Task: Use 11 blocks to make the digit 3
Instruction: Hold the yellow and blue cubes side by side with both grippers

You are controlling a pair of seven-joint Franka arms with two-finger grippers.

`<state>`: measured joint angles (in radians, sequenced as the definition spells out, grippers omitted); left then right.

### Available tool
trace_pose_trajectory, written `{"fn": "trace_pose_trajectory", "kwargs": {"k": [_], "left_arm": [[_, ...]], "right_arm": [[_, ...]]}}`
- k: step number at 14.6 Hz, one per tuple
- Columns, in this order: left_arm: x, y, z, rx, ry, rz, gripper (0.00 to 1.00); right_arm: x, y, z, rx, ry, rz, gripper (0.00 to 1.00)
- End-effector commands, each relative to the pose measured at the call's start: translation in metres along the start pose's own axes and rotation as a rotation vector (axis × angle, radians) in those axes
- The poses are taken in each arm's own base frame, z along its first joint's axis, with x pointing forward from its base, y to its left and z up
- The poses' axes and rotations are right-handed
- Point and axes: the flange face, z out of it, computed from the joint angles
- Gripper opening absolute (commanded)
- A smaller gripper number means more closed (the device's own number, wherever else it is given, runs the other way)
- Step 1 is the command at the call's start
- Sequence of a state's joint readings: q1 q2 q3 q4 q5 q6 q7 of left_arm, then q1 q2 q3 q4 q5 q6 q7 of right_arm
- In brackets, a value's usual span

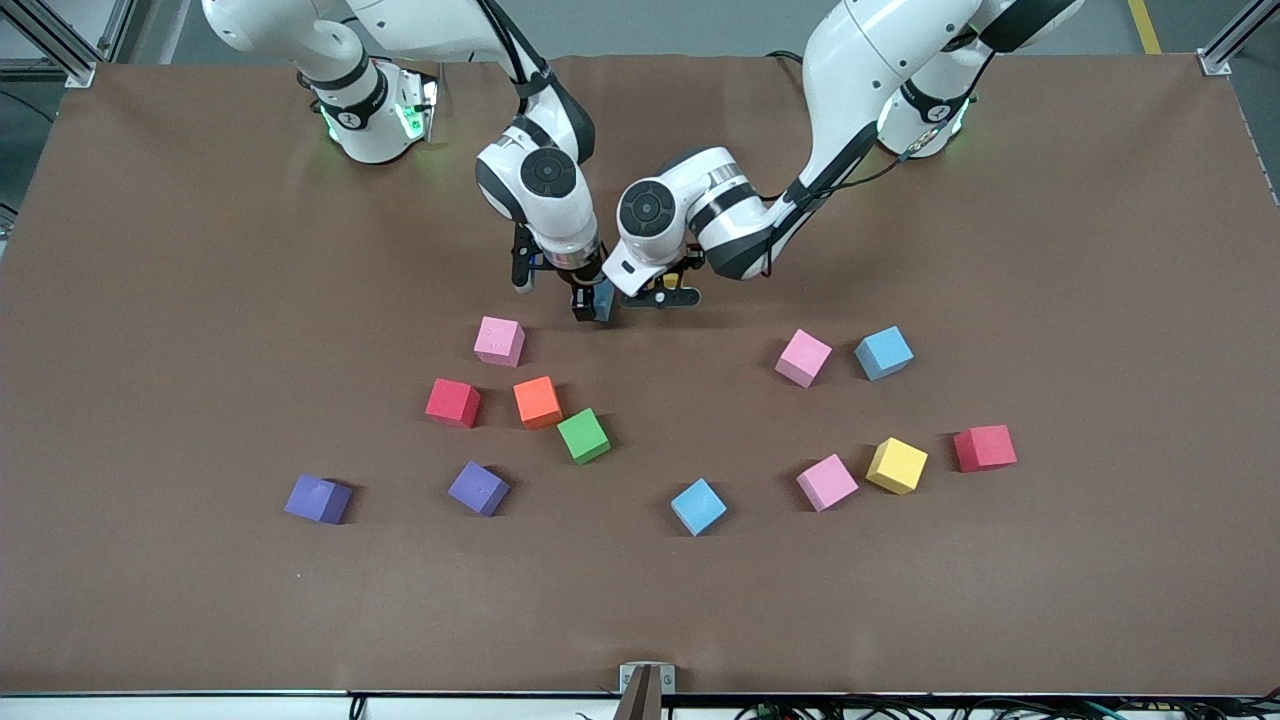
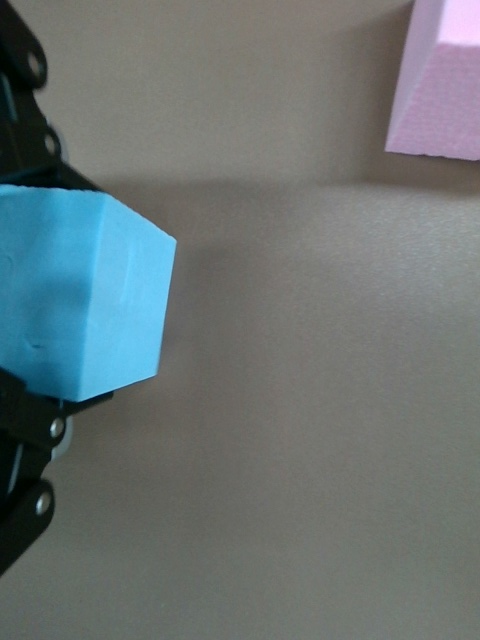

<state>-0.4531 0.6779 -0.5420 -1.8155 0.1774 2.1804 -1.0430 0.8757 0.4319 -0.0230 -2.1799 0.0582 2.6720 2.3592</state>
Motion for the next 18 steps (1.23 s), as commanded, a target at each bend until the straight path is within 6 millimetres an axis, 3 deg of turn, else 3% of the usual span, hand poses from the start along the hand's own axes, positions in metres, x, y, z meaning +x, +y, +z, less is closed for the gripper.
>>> {"fn": "trace_pose_trajectory", "kwargs": {"k": [1,3,10,18], "left_arm": [[0.001,0.006,0.006,0.016,0.009,-0.002,0.16],[0.001,0.006,0.006,0.017,0.009,0.003,0.16],[-0.001,0.006,0.010,0.048,0.050,0.040,0.18],[-0.004,0.010,0.003,0.035,0.051,0.009,0.18]], "right_arm": [[-0.005,0.002,0.001,0.006,-0.009,0.012,0.05],[-0.004,0.003,0.002,-0.001,0.000,-0.017,0.00],[0.013,0.004,-0.002,-0.036,0.031,-0.038,0.00],[0.016,0.011,-0.007,-0.035,0.026,-0.042,0.00]]}}
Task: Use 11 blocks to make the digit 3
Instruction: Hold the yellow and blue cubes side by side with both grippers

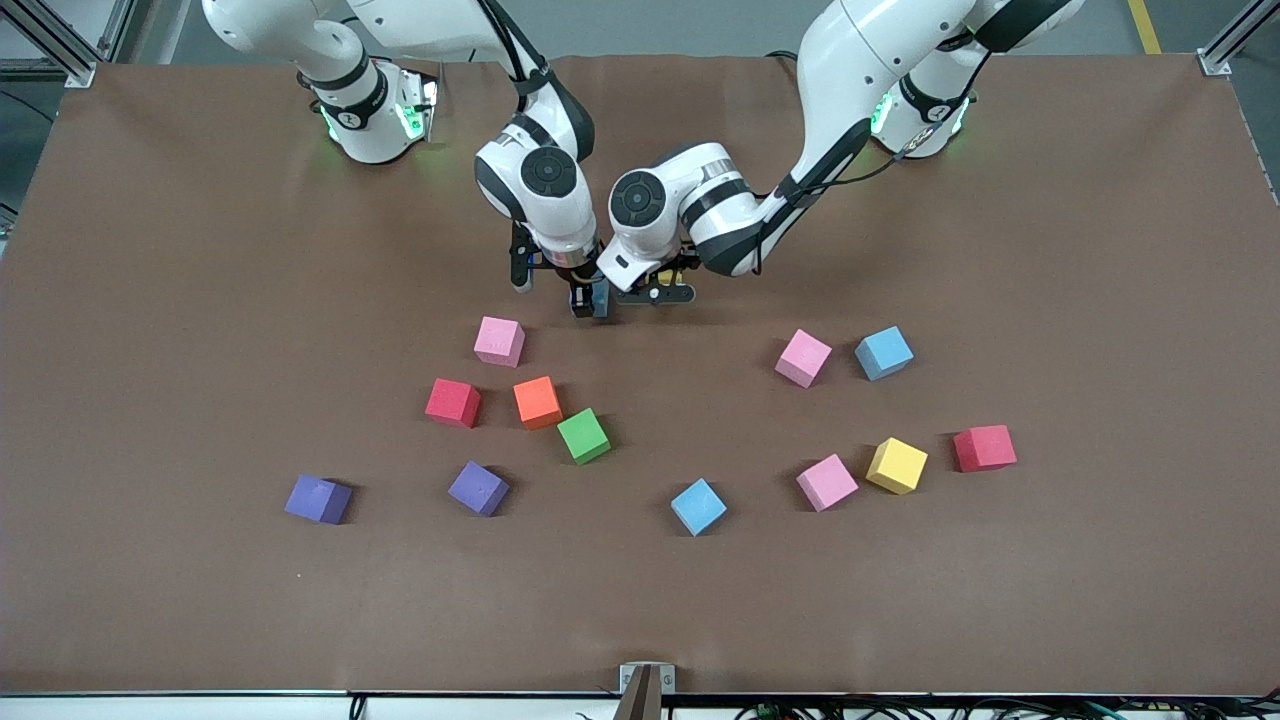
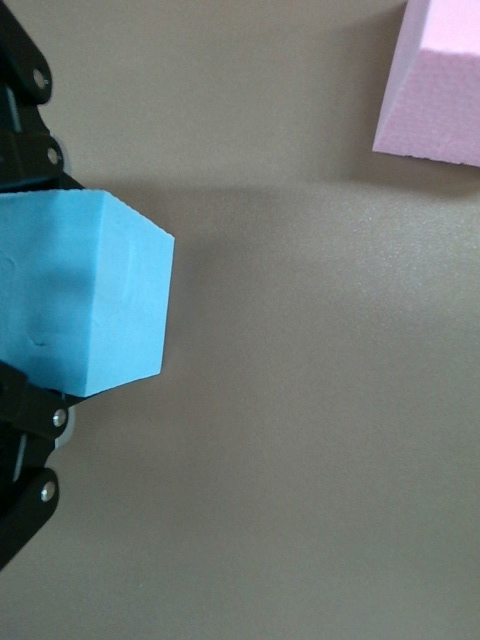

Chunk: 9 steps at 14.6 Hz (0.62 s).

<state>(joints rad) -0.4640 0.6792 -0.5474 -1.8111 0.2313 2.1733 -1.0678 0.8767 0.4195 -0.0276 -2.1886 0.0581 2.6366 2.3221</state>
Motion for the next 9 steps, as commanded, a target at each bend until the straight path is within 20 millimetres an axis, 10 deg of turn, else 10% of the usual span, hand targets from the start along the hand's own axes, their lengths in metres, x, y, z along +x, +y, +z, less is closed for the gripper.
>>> {"fn": "trace_pose_trajectory", "kwargs": {"k": [1,9], "left_arm": [[0.001,0.005,0.002,0.009,0.016,-0.010,0.18],[-0.006,0.011,0.001,0.002,0.007,-0.031,0.18]], "right_arm": [[0.011,0.010,-0.008,-0.011,0.001,-0.008,0.00],[0.007,0.022,-0.011,-0.015,-0.002,-0.027,0.00]]}}
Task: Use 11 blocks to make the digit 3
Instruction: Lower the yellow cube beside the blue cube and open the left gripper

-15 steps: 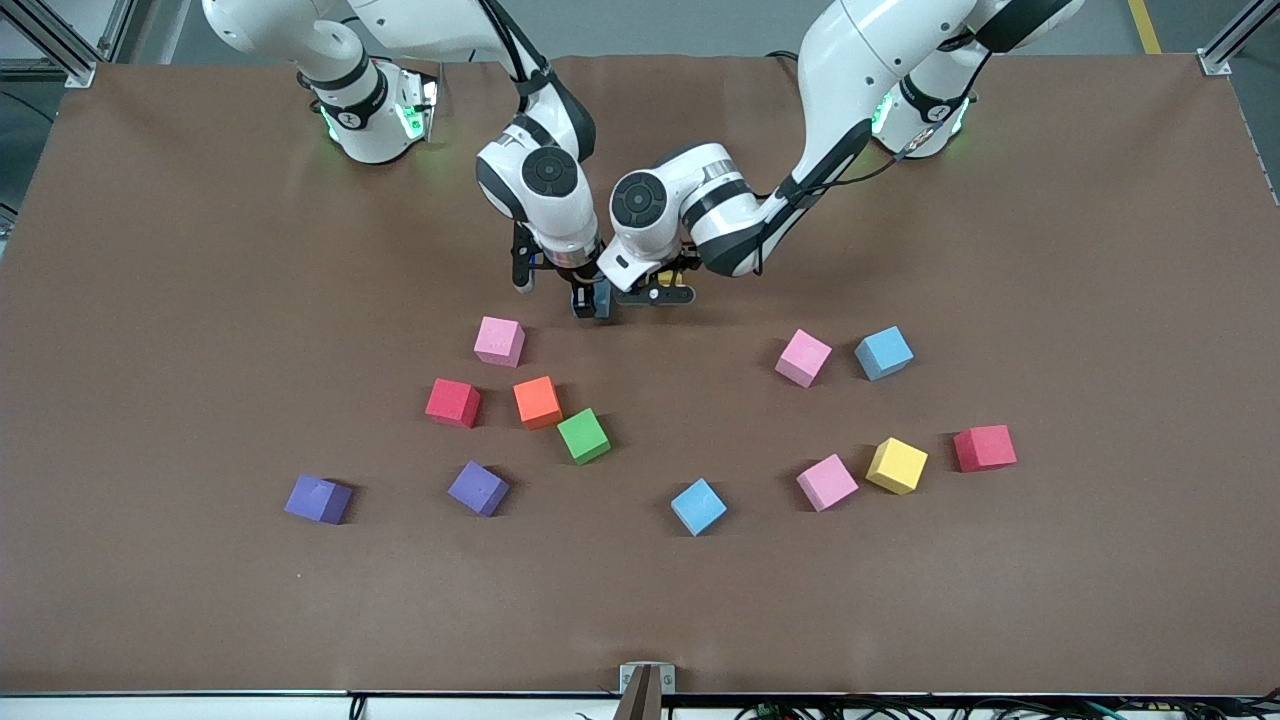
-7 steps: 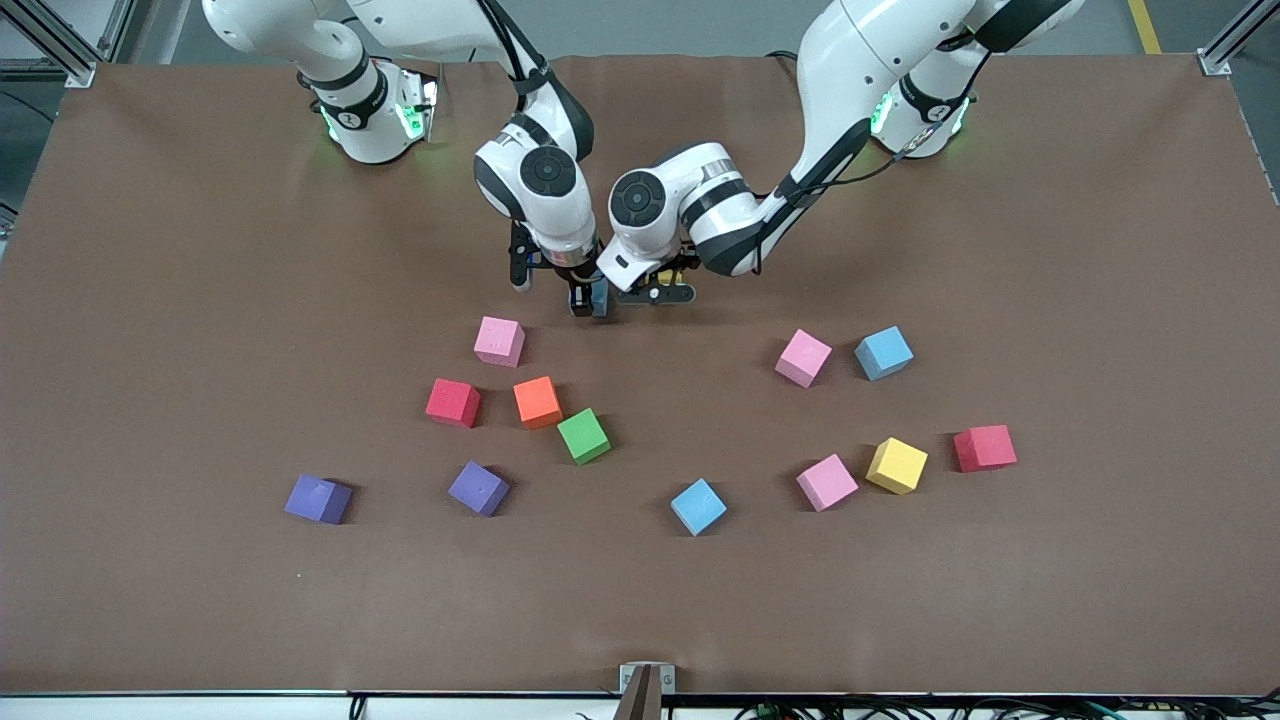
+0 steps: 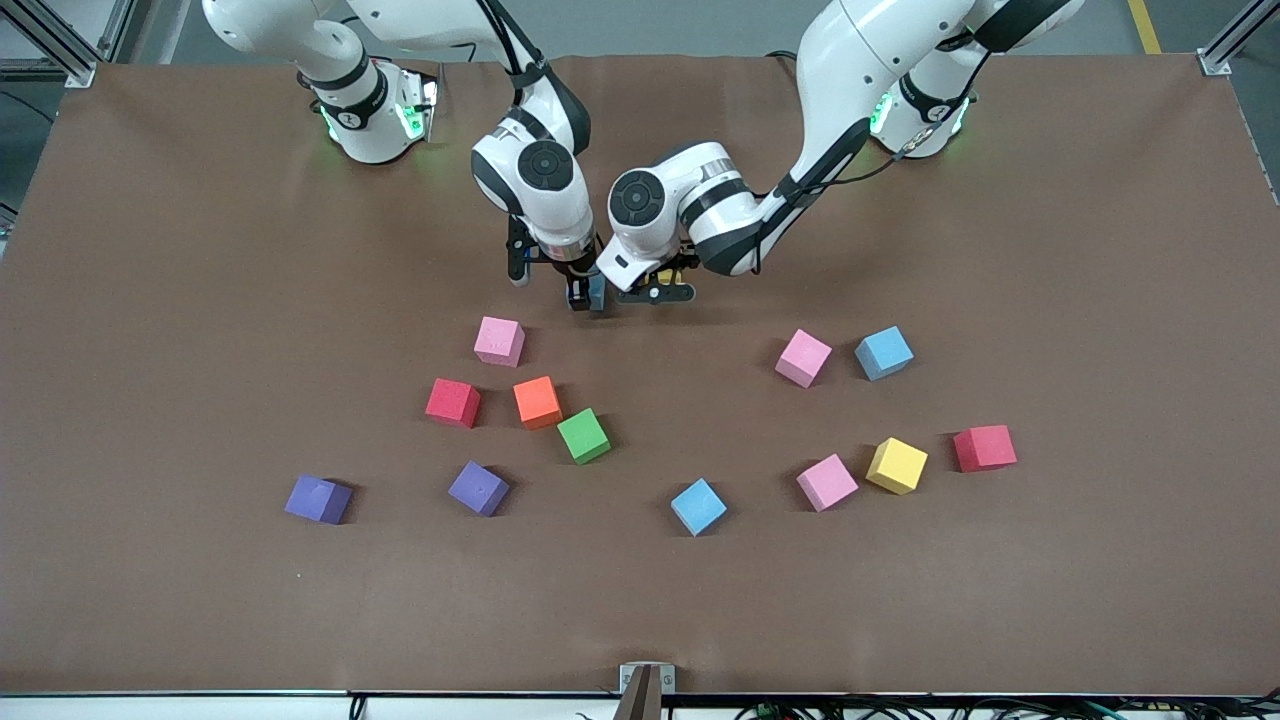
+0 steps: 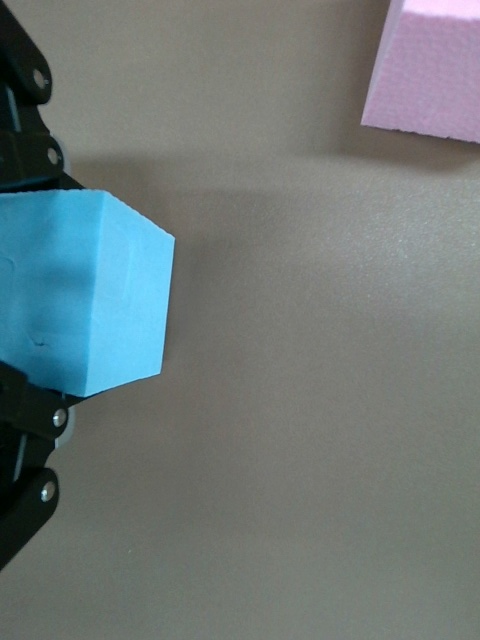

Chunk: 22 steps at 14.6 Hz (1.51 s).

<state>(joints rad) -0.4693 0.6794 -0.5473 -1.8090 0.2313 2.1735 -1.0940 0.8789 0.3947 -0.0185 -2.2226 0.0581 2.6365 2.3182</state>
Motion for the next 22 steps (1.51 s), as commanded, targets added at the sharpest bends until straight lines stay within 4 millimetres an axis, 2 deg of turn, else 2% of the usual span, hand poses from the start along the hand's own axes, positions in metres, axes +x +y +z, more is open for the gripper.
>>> {"fn": "trace_pose_trajectory", "kwargs": {"k": [1,7,8,9,10,11,13,19,22], "left_arm": [[-0.004,0.009,0.001,0.001,0.006,-0.010,0.18],[-0.011,0.016,0.001,-0.002,0.005,0.000,0.18],[-0.011,0.016,0.003,-0.001,0.002,0.002,0.21],[-0.010,0.016,0.003,0.000,0.002,0.000,0.34],[-0.009,0.015,0.002,-0.002,0.003,-0.005,0.72],[-0.010,0.015,0.001,0.000,0.009,0.000,0.99],[-0.006,0.013,-0.002,-0.006,0.009,-0.013,1.00],[-0.008,0.003,-0.033,0.011,0.031,-0.049,1.00],[-0.007,-0.011,-0.065,0.000,0.021,-0.071,1.00]], "right_arm": [[0.001,0.013,-0.010,-0.006,-0.009,-0.016,0.00],[-0.005,0.019,-0.010,-0.010,-0.012,-0.027,0.00],[-0.003,0.020,-0.008,-0.012,-0.010,-0.027,0.00],[-0.002,0.022,-0.010,-0.011,-0.011,-0.027,0.00],[0.003,0.026,-0.012,-0.010,-0.010,-0.029,0.00],[0.007,0.029,-0.013,-0.002,-0.017,-0.027,0.00],[0.012,0.033,-0.012,-0.001,-0.017,-0.028,0.00],[0.009,0.034,-0.012,0.015,-0.033,-0.029,0.00],[0.006,0.037,-0.013,0.009,-0.055,0.003,0.00]]}}
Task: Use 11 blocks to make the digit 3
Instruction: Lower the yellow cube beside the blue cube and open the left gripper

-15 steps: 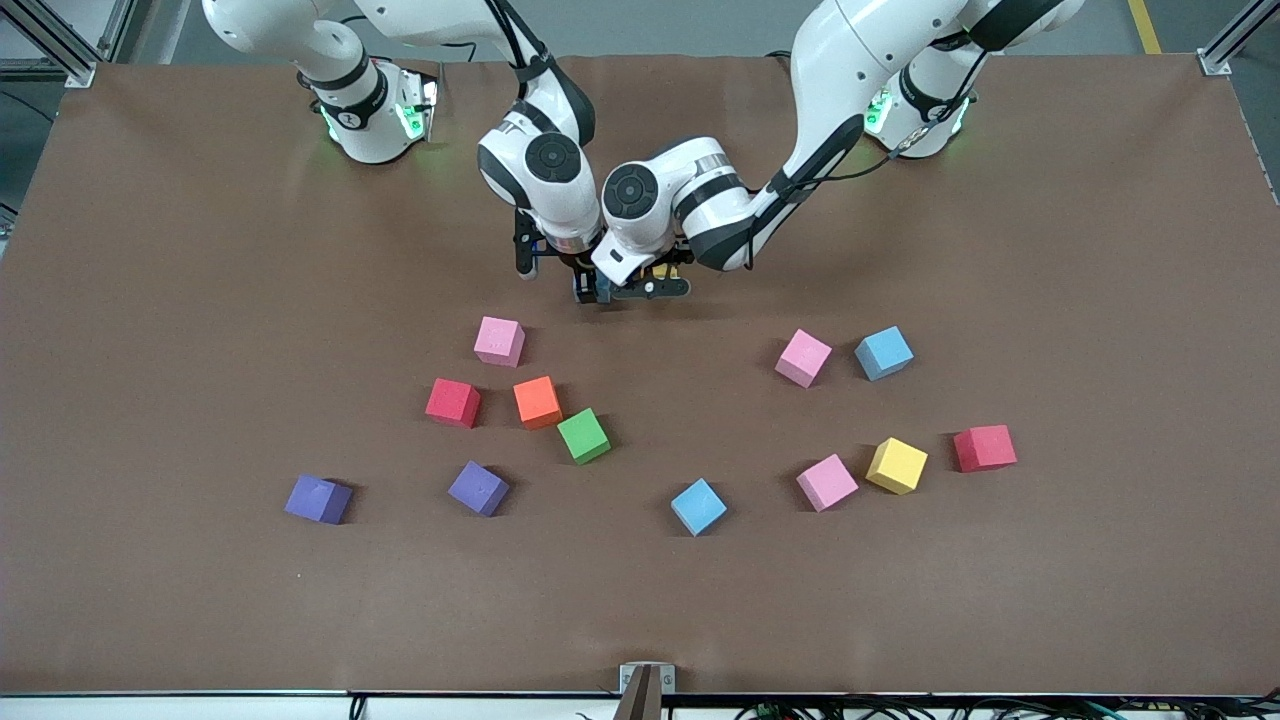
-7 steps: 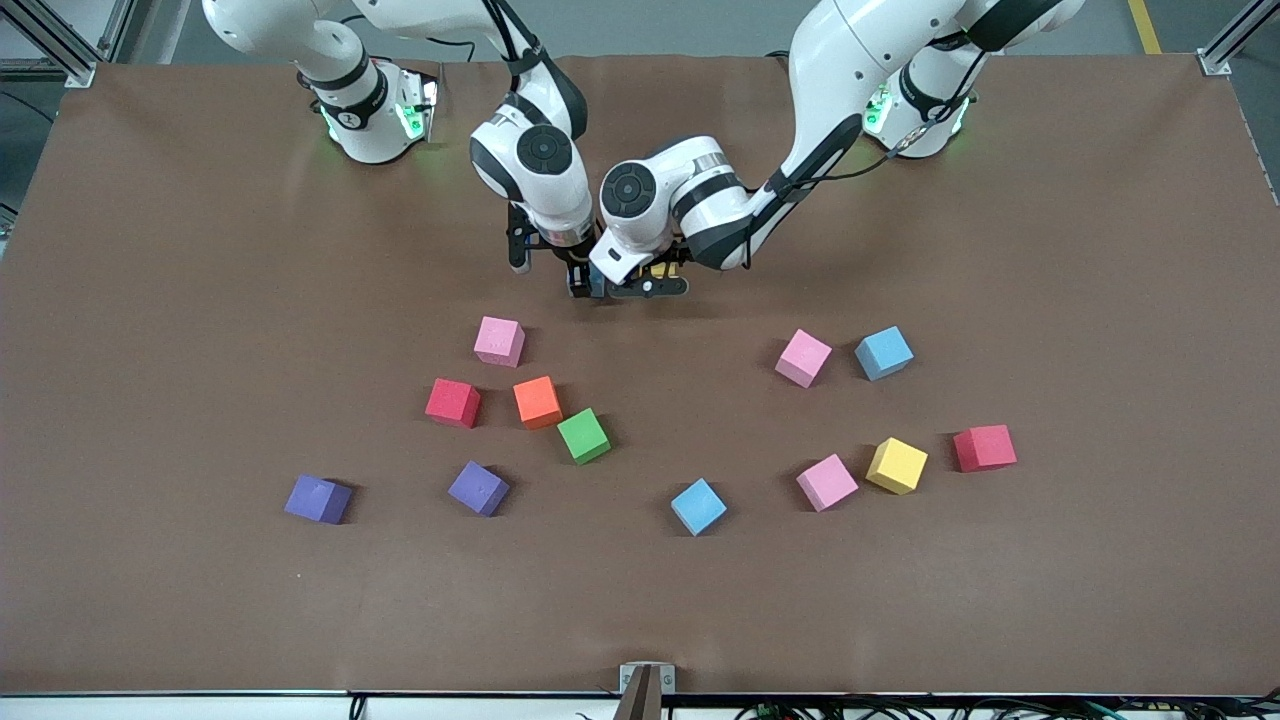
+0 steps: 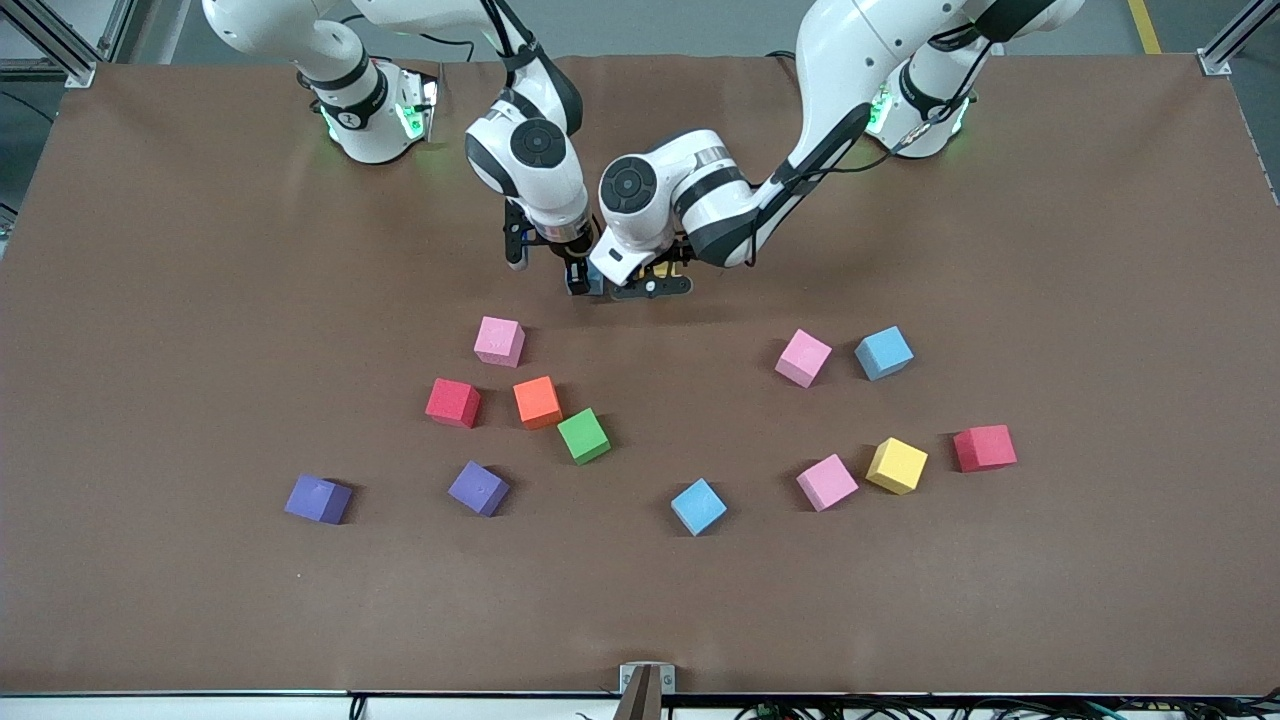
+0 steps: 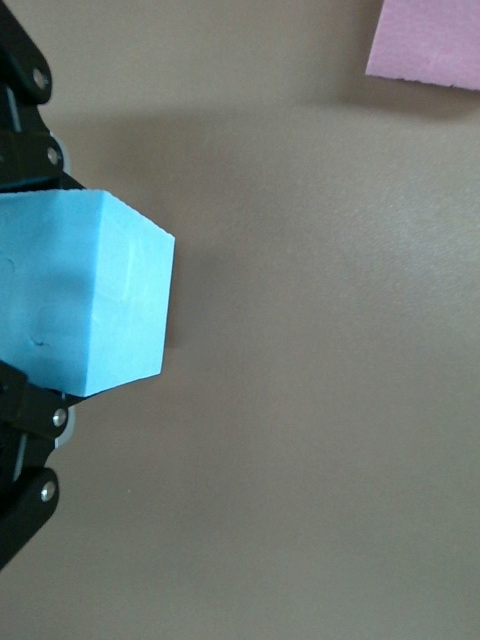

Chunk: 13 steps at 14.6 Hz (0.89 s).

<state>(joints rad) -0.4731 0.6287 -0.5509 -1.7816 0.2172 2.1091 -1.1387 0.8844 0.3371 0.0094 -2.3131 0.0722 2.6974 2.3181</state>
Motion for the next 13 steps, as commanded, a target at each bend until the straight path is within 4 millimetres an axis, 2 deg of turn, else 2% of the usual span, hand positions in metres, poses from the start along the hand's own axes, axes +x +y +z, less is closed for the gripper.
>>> {"fn": "trace_pose_trajectory", "kwargs": {"k": [1,4,7,9,10,13], "left_arm": [[0.001,-0.019,-0.042,-0.018,-0.013,-0.040,1.00],[0.026,-0.047,-0.094,-0.097,-0.031,-0.119,1.00],[0.069,-0.097,-0.137,-0.142,0.016,-0.215,1.00],[0.105,-0.138,-0.150,-0.148,0.009,-0.270,1.00],[0.116,-0.151,-0.153,-0.153,0.002,-0.301,1.00],[0.156,-0.204,-0.146,-0.159,-0.024,-0.402,1.00]], "right_arm": [[0.001,0.008,-0.008,0.003,-0.030,0.025,0.00],[-0.005,0.012,-0.009,0.005,-0.045,0.031,0.00],[-0.014,0.015,-0.009,0.020,-0.061,0.045,0.00],[-0.015,0.014,-0.009,0.023,-0.064,0.052,0.00],[-0.018,0.013,-0.011,0.026,-0.069,0.056,0.00],[-0.031,0.019,-0.008,0.020,-0.068,0.062,0.00]]}}
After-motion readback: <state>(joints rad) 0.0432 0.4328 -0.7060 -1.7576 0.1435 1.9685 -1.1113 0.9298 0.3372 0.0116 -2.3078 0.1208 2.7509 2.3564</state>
